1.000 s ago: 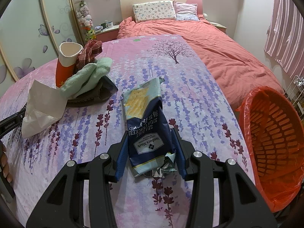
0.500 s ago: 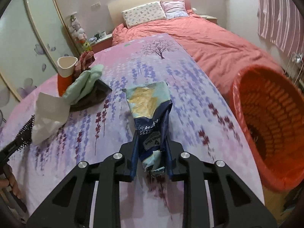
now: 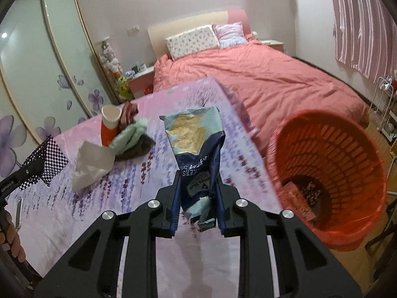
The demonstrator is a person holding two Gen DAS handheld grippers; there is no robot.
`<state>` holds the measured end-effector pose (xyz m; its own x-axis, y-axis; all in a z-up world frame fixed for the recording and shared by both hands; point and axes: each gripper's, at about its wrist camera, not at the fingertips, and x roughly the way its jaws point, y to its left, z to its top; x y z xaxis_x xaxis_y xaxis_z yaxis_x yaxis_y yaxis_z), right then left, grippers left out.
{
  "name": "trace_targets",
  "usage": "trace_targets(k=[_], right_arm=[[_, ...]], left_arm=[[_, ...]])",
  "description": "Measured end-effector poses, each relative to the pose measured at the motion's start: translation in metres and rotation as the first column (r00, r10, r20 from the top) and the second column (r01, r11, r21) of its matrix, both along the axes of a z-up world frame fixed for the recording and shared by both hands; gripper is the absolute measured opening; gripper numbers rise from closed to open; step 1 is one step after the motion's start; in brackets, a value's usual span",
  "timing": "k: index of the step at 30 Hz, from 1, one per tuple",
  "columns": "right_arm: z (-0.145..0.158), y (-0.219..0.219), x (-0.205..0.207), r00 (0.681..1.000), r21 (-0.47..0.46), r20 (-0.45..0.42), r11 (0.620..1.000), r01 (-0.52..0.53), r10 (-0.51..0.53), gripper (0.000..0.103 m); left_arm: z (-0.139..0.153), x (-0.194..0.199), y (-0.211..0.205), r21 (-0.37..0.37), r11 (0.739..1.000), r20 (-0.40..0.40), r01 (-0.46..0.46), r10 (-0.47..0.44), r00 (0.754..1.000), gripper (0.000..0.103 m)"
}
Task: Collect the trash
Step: 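Carry mesh and snack bag over the orange basket and open both grippers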
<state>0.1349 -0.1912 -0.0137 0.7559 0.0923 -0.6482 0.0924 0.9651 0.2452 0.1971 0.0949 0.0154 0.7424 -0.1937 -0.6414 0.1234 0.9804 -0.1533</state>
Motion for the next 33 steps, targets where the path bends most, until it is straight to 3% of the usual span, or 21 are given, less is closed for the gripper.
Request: trace_targets(k=[5,11,19,26,27,29,31,33], right_arm=[[0.017,-0.023,-0.011,0.999,-0.016,0.041,0.999,0.029,-0.029,0.024],[0.024,-0.057,-0.023,0.994,-0.03,0.07,0.996,0.085,-0.083,0.024],[0.019,-0.118,-0.029,0.983,0.006,0.068,0.986,0.169,-0.169,0.025],[0.0,-0.163,-0.015,0.975,0.045,0.024,0.975,0.218,-0.219,0.027],[-0.005,-0.169,-0.011,0.974,0.05,0.014,0.973,0.225,-0.226,0.029],[-0.01,-0.177,-0.008,0.973,0.055,0.004,0.971,0.232,-0.232,0.04],[-0.018,-0.184,-0.005,0.969,0.051,0.001,0.968,0.247,-0.247,0.043],[-0.026,-0.189,-0.001,0.969,0.057,-0.019,0.967,0.247,-0.247,0.047]], left_arm=[[0.019,-0.011,-0.054,-0.03,0.994,0.04,0.1,-0.099,0.994,0.016],[0.028,-0.017,-0.13,-0.064,0.967,0.063,0.247,-0.243,0.968,0.016],[0.017,-0.012,-0.221,-0.109,0.911,0.051,0.397,-0.394,0.918,0.016],[-0.011,0.002,-0.298,-0.13,0.866,-0.001,0.483,-0.487,0.873,0.018],[-0.018,0.007,-0.308,-0.126,0.862,-0.013,0.491,-0.496,0.868,0.019],[-0.028,0.015,-0.322,-0.116,0.86,-0.035,0.497,-0.504,0.863,0.029],[-0.043,0.023,-0.333,-0.098,0.867,-0.063,0.489,-0.496,0.866,0.043],[-0.054,0.029,-0.338,-0.092,0.866,-0.087,0.491,-0.498,0.863,0.045]])
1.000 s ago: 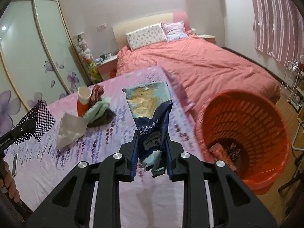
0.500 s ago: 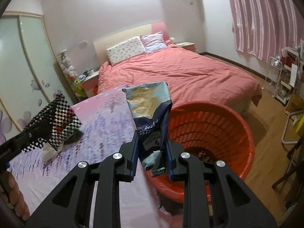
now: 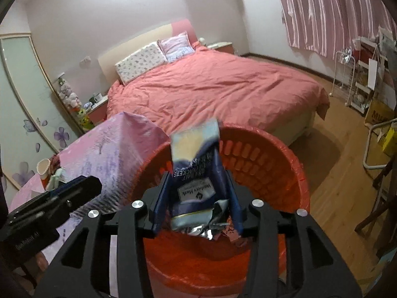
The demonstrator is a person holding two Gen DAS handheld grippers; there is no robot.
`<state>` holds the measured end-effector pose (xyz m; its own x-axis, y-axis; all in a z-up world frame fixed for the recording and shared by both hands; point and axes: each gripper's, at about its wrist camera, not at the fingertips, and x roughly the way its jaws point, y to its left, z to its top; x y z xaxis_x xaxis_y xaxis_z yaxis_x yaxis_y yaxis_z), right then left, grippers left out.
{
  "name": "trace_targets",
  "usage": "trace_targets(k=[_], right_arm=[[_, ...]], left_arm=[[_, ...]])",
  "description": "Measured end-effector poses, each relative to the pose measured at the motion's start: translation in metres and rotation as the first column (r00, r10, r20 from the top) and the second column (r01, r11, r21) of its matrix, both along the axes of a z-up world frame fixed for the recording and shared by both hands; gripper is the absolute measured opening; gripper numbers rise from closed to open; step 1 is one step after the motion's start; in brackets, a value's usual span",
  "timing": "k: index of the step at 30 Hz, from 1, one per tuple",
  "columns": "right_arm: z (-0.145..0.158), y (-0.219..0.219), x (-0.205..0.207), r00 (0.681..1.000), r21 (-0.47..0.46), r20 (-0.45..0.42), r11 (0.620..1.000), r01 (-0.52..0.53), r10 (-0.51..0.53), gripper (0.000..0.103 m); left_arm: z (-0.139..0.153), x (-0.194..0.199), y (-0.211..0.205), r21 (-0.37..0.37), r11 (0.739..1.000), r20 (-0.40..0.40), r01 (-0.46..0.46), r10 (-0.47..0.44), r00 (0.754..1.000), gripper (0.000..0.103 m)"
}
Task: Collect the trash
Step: 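Carry mesh and snack bag over the orange basket and open both grippers, then move both grippers back toward the items on the bed, then grasp the crumpled white paper with the left gripper while the right grasps the mint-green towel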
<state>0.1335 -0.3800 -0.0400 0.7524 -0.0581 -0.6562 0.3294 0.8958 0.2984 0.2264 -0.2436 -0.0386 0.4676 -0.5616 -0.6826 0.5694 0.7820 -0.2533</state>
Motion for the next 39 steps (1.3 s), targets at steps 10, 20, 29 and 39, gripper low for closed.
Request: trace_targets(k=[10,20,29,39], right_arm=[[-0.015,0.006,-0.002,1.0,-0.009,-0.028,1.0,0.006,-0.006,0.076],[-0.007,0.06,0.004,0.998,-0.115,-0.014,0.992,-0.06,0.058,0.095],[-0.004,0.124,0.018,0.989,-0.231,-0.056,0.962,-0.149,0.139,0.101],[-0.008,0.164,0.022,0.97,-0.182,-0.086,0.954,-0.24,0.228,0.101]], left_arm=[[-0.018,0.0,0.05,0.101,0.993,0.079,-0.062,0.055,0.995,0.083],[-0.004,-0.012,0.201,0.202,0.92,0.264,-0.335,0.278,0.924,0.096],[-0.023,0.024,0.311,0.212,0.809,0.196,-0.549,0.515,0.835,0.092],[-0.042,0.065,0.323,0.214,0.81,0.087,-0.546,0.541,0.836,0.047]])
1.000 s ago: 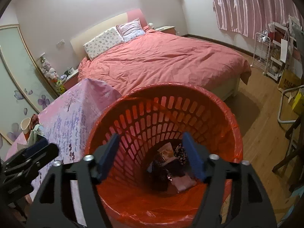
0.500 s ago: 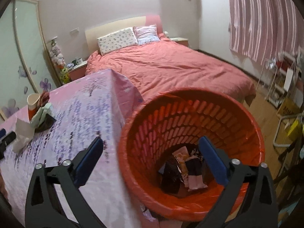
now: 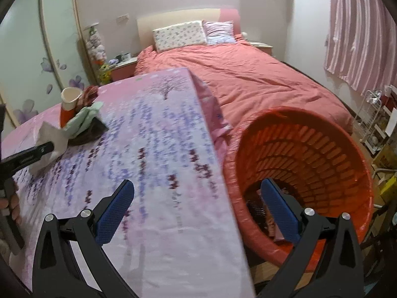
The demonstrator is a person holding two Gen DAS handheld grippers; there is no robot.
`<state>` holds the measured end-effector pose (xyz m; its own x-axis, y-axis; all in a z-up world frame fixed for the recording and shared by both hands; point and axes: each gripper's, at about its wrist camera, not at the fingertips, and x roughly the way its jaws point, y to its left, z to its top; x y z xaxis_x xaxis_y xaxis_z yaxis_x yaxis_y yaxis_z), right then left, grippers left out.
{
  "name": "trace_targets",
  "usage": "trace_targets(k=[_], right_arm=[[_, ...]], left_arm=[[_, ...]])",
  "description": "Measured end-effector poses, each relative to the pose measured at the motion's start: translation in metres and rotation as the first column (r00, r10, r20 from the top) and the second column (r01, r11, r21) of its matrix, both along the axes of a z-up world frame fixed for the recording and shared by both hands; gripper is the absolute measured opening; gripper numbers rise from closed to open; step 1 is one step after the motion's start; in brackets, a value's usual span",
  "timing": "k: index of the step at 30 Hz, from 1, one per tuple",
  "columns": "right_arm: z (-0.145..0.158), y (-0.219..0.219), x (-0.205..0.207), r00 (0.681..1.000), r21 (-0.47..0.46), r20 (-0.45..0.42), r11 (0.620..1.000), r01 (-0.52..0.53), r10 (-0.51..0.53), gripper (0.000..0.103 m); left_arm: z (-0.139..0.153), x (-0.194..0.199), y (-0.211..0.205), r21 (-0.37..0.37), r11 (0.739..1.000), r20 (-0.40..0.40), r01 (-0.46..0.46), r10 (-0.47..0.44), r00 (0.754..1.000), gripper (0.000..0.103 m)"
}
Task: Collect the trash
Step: 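Grasp the crumpled white paper with the left gripper while the right grasps the mint-green towel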
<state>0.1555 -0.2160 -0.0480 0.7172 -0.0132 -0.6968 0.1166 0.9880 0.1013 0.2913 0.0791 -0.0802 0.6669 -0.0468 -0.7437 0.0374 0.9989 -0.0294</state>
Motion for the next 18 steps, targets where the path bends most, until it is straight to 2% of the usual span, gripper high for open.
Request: trace_targets(k=[6,9,11,14,16,18], right_arm=[[-0.003,0.029,0.007,0.997,0.032,-0.007,0.997,-0.071,0.071,0.101],[-0.003,0.051,0.015,0.995,0.015,0.004,0.995,-0.095,0.095,0.101],[-0.001,0.066,0.019,0.994,-0.008,0.024,0.994,-0.108,0.109,0.101],[0.005,0.091,0.032,0.988,-0.023,0.058,0.99,-0.141,0.142,0.101],[0.01,0.108,0.045,0.98,0.005,0.086,0.983,-0.183,0.182,0.099],[0.012,0.122,0.06,0.976,0.018,0.093,0.98,-0.197,0.195,0.092]], left_arm=[[-0.002,-0.007,0.041,0.103,0.989,0.012,-0.105,0.104,0.995,0.044],[-0.002,-0.005,0.065,0.072,0.984,-0.001,-0.164,0.164,0.986,0.045],[-0.004,-0.002,0.072,0.036,0.984,-0.021,-0.174,0.174,0.984,0.046],[-0.008,0.003,0.077,0.023,0.985,-0.047,-0.174,0.175,0.984,0.048],[-0.011,0.007,0.078,0.005,0.986,-0.067,-0.168,0.168,0.983,0.049],[-0.014,0.007,0.078,0.004,0.986,-0.065,-0.168,0.168,0.984,0.049]])
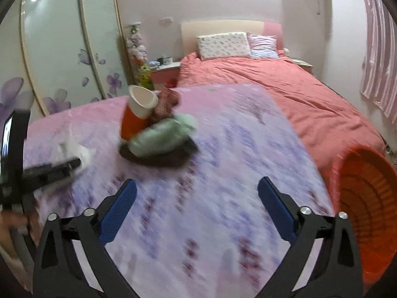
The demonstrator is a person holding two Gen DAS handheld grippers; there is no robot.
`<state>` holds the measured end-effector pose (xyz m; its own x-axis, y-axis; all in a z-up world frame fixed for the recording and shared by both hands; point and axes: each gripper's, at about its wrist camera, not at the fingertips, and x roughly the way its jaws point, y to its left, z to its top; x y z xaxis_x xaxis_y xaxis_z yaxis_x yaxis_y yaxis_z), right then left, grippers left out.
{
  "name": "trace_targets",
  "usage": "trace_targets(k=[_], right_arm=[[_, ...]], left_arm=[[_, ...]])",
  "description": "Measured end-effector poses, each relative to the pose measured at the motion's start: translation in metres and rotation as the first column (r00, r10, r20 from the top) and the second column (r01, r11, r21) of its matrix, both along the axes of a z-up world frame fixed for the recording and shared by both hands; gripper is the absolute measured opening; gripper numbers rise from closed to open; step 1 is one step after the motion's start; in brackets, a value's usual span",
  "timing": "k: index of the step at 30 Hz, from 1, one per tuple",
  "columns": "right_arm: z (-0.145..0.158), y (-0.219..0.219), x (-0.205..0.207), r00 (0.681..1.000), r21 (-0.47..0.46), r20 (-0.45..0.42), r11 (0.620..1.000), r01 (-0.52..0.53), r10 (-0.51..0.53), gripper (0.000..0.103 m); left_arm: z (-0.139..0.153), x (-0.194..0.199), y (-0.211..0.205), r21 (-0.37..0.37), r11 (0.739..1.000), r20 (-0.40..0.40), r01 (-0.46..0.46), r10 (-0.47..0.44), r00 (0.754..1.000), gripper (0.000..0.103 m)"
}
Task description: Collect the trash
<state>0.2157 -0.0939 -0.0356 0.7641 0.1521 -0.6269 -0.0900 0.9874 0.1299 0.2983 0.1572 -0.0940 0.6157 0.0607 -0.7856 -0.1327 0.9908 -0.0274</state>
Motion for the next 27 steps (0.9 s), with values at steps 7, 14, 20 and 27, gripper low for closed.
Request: trace_targets(k=[7,14,20,27], right_arm=[[0.001,0.029,0.053,0.999,0.032,-0.036,0.999,0.024,-0.022,0.084],[-0.013,0.023,0.07,0.992,0.064,-0.111,0.996,0.06,-0.052,0.026],[-0.007,-0.006,0.042,0.992,0.106,-0.09,0.99,0.098,-0.089,0.011],[-0.003,-0.041,0.01,0.986,0.102,-0.065,0.982,0.161,-0.155,0.011]], left_arm=[[-0.004,0.003,-0.002,0.031,1.0,-0.009,0.001,-0.001,1.0,0.05],[-0.006,0.005,-0.006,0.035,0.999,-0.01,-0.001,0.001,1.0,0.052],[-0.007,0.005,-0.007,0.034,0.999,-0.01,-0.001,0.001,1.0,0.052],[-0.007,0.005,-0.007,0.036,0.999,-0.011,-0.001,0.001,1.0,0.052]])
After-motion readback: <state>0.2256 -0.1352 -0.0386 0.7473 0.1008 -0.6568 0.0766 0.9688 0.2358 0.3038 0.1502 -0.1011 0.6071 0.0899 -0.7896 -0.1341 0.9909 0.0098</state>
